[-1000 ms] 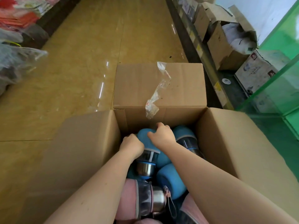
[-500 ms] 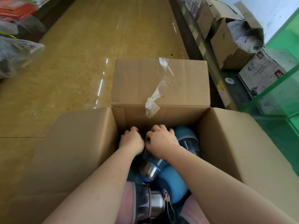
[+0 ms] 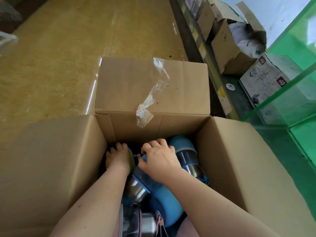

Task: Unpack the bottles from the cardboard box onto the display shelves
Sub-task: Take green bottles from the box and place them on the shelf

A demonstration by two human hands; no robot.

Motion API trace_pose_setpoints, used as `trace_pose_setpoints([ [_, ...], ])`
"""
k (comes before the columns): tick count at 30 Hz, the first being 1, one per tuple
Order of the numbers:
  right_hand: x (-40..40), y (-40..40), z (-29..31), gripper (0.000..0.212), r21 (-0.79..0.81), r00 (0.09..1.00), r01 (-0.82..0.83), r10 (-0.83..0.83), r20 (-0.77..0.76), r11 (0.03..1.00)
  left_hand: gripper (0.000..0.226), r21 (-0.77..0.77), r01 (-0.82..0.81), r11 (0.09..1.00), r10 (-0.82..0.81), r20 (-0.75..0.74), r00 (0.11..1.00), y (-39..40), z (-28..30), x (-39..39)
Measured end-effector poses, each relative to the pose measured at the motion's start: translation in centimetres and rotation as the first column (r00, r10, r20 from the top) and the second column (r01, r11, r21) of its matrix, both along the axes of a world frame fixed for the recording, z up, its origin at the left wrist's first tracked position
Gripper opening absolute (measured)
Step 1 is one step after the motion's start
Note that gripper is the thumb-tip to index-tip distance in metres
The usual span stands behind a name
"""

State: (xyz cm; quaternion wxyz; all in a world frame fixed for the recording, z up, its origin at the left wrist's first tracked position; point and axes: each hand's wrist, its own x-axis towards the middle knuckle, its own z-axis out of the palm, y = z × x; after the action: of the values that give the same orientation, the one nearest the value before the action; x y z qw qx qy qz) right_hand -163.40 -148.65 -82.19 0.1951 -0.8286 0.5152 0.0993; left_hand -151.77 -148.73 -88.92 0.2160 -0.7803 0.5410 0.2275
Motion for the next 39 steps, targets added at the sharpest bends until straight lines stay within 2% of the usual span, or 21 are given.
trace_pose_setpoints([
  [3, -0.1, -0.1, 0.0, 0.037, -0.001, 1.0, -0.013, 0.013, -0.015, 1.0, 0.056, 0.013, -0.014, 1.0, 0.015, -0.056, 0.998, 0.5, 0.2, 0.4],
  [7, 0.0, -0.1, -0.1, 0.04, 0.007, 0.999, -0.011, 0.011, -0.047, 1.0, 0.068, -0.023, 0.053, 0.998, -0.054, -0.008, 0.999, 0.5, 1.6, 0.2],
  [12, 0.4, -0.5, 0.1, 0.046, 0.038, 0.997, 0.0, 0.003, -0.081, 0.999, 0.072, -0.082, 0.132, 0.988, -0.13, 0.025, 0.991, 0.0, 4.4, 0.1],
  [16, 0.3, -0.1, 0.4, 0.047, 0.038, 0.994, 0.004, 0.0, -0.107, 0.999, 0.085, -0.101, 0.216, 0.971, -0.204, 0.111, 0.973, 0.4, 7.0, -0.2],
  [20, 0.2, 0.7, 0.4, 0.046, 0.01, 0.996, 0.032, -0.031, -0.082, 0.999, 0.087, -0.158, 0.269, 0.95, -0.237, 0.191, 0.952, 1.2, 9.9, -0.7],
  [23, 0.2, 1.2, 0.7, 0.048, -0.003, 0.996, 0.042, -0.043, -0.079, 0.999, 0.086, -0.198, 0.258, 0.946, -0.213, 0.221, 0.952, 2.2, 11.8, -0.9],
  [27, -0.2, 1.9, 1.7, 0.051, 0.023, 0.994, 0.018, -0.015, -0.106, 1.0, 0.084, -0.333, 0.212, 0.919, -0.152, 0.197, 0.969, 3.7, 15.1, -0.5],
  [29, -0.1, 2.3, 2.5, 0.048, 0.071, 0.998, 0.069, -0.069, 0.004, 0.995, 0.085, -0.407, 0.123, 0.905, -0.087, 0.104, 0.991, 4.9, 16.8, -0.1],
  [30, 0.1, 2.6, 3.2, 0.043, 0.127, 0.977, 0.148, -0.165, 0.135, 0.981, 0.087, -0.441, 0.029, 0.897, -0.029, 0.005, 1.0, 5.6, 17.5, 0.1],
  [31, 0.3, 3.0, 4.0, 0.039, 0.224, 0.906, 0.242, -0.303, 0.297, 0.944, 0.091, -0.471, -0.092, 0.877, 0.036, -0.128, 0.991, 6.2, 17.9, 0.3],
  [32, 0.5, 3.5, 5.0, 0.033, 0.387, 0.754, 0.326, -0.484, 0.444, 0.863, 0.095, -0.483, -0.225, 0.847, 0.096, -0.277, 0.956, 6.8, 18.3, 0.5],
  [33, 0.5, 4.0, 6.0, 0.027, 0.577, 0.534, 0.329, -0.652, 0.539, 0.747, 0.1, -0.471, -0.364, 0.804, 0.145, -0.438, 0.887, 7.4, 18.7, 0.6],
  [35, 0.4, 4.6, 8.4, 0.02, 0.862, 0.129, 0.137, -0.872, 0.473, 0.488, 0.106, -0.366, -0.609, 0.703, 0.182, -0.736, 0.652, 8.4, 19.8, 0.6],
  [36, 0.2, 4.5, 9.4, 0.026, 0.908, 0.026, 0.035, -0.908, 0.417, 0.418, 0.107, -0.287, -0.685, 0.67, 0.177, -0.834, 0.523, 8.8, 20.4, 0.5],
  [37, 0.0, 4.2, 10.7, 0.034, 0.916, -0.014, -0.036, -0.917, 0.399, 0.4, 0.107, -0.214, -0.716, 0.665, 0.162, -0.894, 0.418, 8.9, 21.0, 0.5],
  [39, 0.0, 3.2, 13.2, 0.048, 0.893, 0.009, -0.081, -0.895, 0.445, 0.443, 0.104, -0.147, -0.712, 0.687, 0.117, -0.944, 0.307, 8.7, 22.6, 0.5],
])
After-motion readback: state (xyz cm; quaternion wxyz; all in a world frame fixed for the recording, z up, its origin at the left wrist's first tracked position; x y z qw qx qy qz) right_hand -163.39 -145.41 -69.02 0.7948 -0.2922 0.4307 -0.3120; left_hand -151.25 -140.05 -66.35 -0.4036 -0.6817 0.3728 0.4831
